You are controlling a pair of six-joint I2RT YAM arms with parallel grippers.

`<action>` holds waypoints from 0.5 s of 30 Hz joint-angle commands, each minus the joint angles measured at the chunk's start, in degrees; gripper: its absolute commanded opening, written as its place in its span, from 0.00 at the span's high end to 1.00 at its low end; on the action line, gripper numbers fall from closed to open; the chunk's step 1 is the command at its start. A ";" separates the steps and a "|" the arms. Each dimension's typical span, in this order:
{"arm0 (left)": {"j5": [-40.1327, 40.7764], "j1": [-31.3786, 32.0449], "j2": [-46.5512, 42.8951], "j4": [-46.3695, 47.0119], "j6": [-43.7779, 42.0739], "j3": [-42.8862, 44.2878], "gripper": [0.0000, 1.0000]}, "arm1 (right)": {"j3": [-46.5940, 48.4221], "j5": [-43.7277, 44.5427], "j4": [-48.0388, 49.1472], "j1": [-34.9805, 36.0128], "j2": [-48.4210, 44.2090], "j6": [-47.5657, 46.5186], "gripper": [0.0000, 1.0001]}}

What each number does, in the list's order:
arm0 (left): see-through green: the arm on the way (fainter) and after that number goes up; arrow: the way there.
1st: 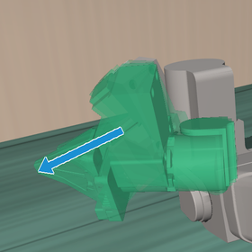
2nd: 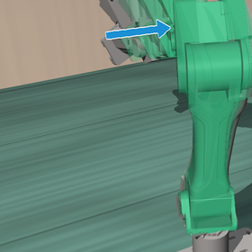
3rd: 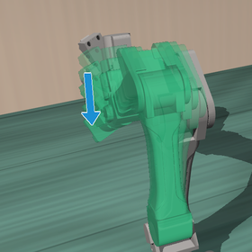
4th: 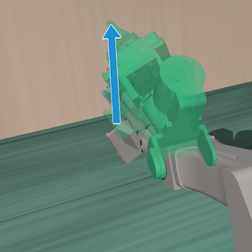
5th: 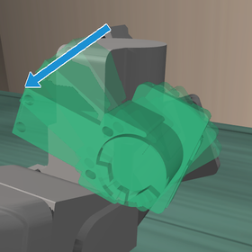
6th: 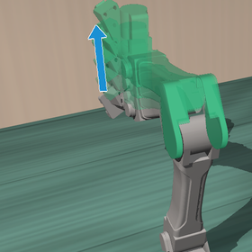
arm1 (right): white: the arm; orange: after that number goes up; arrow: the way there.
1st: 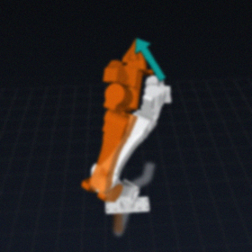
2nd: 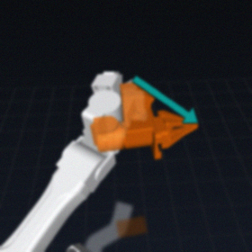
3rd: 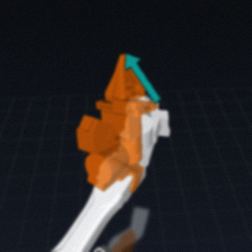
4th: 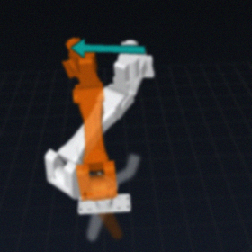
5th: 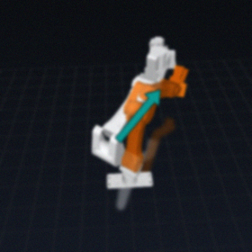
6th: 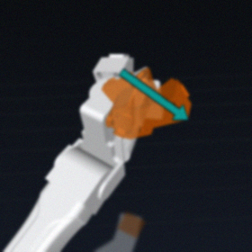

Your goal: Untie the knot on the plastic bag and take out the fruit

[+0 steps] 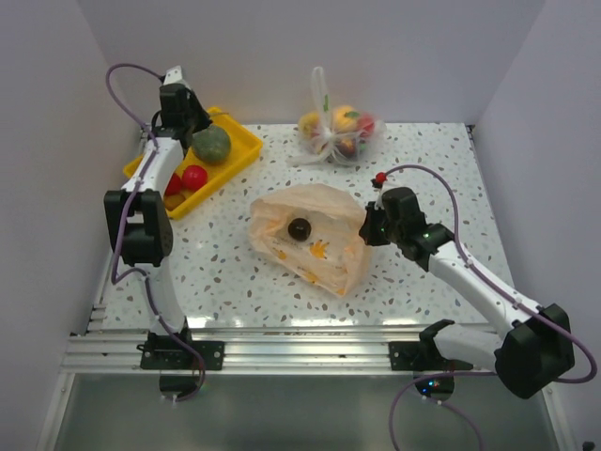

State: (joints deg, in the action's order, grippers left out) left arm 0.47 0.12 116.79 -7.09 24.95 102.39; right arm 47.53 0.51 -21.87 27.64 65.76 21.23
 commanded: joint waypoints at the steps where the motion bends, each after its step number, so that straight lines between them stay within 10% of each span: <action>1: -4.24 0.05 -1.83 6.21 0.80 -0.35 0.87 | 0.11 -0.34 1.13 0.05 0.51 0.12 1.00; 8: -2.06 0.06 -2.97 5.95 -0.43 -1.75 0.80 | 0.11 -1.22 0.69 0.05 -0.19 0.21 1.00; 15: -2.31 0.32 -7.36 3.32 -0.86 -4.74 0.35 | 0.37 -0.95 -0.10 0.05 -0.28 -0.49 1.00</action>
State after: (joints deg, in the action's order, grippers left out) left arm -1.50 0.19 115.02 -4.58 24.58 98.63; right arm 47.53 0.27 -21.91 27.64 66.35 21.37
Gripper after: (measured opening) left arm 0.622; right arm 0.012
